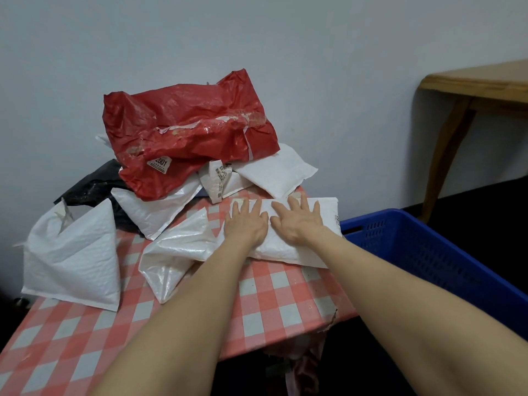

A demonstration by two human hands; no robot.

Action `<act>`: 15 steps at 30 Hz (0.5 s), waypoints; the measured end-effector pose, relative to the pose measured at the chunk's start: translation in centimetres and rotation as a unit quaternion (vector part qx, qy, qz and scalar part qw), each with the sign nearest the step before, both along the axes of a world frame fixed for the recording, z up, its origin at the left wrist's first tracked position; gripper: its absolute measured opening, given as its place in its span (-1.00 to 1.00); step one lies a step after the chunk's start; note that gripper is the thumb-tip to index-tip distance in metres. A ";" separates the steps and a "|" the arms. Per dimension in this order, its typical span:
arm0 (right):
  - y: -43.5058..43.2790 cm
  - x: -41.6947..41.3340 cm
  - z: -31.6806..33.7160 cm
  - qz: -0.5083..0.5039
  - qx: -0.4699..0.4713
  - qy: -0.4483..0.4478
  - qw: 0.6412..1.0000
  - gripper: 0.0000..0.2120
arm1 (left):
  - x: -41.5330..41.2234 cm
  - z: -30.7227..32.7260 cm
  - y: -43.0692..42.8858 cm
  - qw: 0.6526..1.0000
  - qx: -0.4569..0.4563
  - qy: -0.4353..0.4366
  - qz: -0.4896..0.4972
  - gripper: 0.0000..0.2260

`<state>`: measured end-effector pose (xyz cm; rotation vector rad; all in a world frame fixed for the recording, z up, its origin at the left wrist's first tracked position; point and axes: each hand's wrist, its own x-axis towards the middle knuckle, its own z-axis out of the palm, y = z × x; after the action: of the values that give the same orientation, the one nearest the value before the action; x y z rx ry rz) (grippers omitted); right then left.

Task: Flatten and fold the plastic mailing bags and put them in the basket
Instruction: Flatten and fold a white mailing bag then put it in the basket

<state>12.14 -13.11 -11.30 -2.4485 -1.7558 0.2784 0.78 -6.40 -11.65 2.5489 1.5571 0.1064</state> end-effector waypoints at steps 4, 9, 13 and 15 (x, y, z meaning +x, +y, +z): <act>0.2 -0.1 -0.2 -0.006 -0.012 -0.005 1.000 -0.47 | -0.1 -0.4 -0.1 1.000 -0.021 0.011 -0.002 -0.52; 0.1 -0.1 -0.4 -0.009 -0.028 -0.009 1.000 -0.46 | -0.1 -0.8 0.1 0.999 -0.050 0.002 -0.003 -0.52; 0.2 -0.2 -0.5 -0.009 -0.039 -0.009 0.999 -0.46 | -0.2 -1.2 0.3 0.997 -0.072 -0.023 -0.001 -0.53; 0.2 -0.2 -0.5 -0.009 -0.040 -0.008 0.999 -0.46 | -0.2 -1.3 0.4 0.997 -0.075 -0.029 0.000 -0.53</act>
<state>11.95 -12.92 -11.76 -2.5273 -1.7607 0.3327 0.61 -5.96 -12.93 2.4099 1.4840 0.0593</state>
